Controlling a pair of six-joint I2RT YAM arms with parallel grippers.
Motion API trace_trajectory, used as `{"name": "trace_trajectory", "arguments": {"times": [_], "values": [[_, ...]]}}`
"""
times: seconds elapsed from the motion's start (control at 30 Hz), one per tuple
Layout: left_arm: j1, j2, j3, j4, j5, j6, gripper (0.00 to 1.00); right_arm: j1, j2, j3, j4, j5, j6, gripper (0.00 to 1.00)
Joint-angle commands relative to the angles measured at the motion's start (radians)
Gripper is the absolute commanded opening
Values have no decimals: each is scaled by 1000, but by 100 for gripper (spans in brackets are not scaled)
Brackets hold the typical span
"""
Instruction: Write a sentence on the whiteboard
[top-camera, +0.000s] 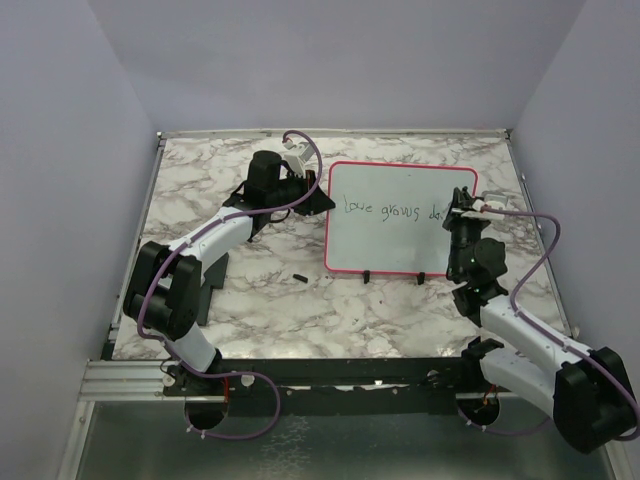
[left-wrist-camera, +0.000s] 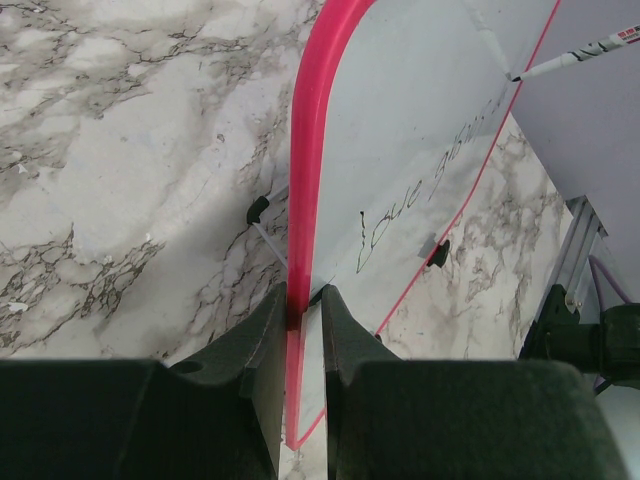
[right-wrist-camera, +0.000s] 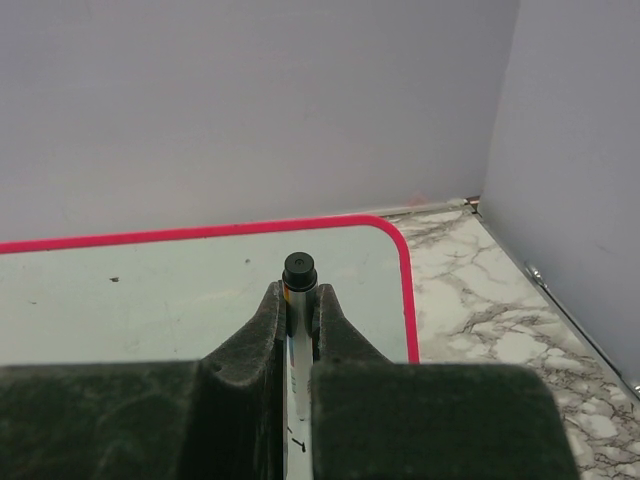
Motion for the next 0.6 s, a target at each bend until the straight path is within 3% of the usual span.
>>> {"name": "trace_trajectory", "arguments": {"times": [0.0,0.57], "values": [[4,-48,-5,10,-31,14,0,-4,18,26,34,-3,-17,1],[5,-47,-4,11,-31,14,0,-4,-12,-26,-27,10,33,1]]}}
